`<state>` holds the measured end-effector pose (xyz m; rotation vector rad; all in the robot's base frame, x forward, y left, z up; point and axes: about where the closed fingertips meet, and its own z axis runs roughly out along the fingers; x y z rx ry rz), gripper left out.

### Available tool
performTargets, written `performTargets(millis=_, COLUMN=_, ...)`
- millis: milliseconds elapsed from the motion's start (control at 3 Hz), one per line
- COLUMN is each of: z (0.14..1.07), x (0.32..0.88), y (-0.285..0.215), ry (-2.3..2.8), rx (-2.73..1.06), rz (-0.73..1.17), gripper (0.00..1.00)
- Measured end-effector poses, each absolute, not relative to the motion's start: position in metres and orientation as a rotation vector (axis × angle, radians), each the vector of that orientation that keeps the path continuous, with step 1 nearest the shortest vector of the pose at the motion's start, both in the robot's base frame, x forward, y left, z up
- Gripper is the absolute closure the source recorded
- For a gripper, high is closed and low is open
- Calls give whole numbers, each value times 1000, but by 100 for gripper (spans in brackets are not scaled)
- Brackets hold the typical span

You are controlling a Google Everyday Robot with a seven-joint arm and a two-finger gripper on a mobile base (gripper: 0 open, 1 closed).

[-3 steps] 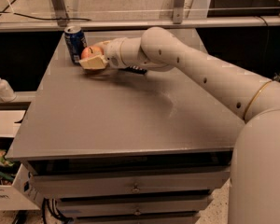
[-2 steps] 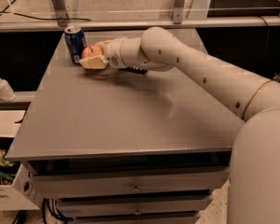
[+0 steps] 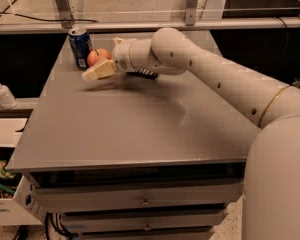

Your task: Move apple near pepsi can

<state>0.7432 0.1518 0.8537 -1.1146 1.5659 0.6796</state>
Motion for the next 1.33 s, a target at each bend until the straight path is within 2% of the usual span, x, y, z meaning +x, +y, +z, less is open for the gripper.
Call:
performTargets(millis=667, z=902, x=706, y=123, ry=1458, rx=-1123, rz=669, gripper=0)
performTargets(millis=1000, z=925, x=660, y=75, ry=1437, rx=-1094, rz=619, gripper=0)
performTargets(millis=1333, z=935, x=606, y=53, ry=1433, rx=-1064, rz=579, gripper=0)
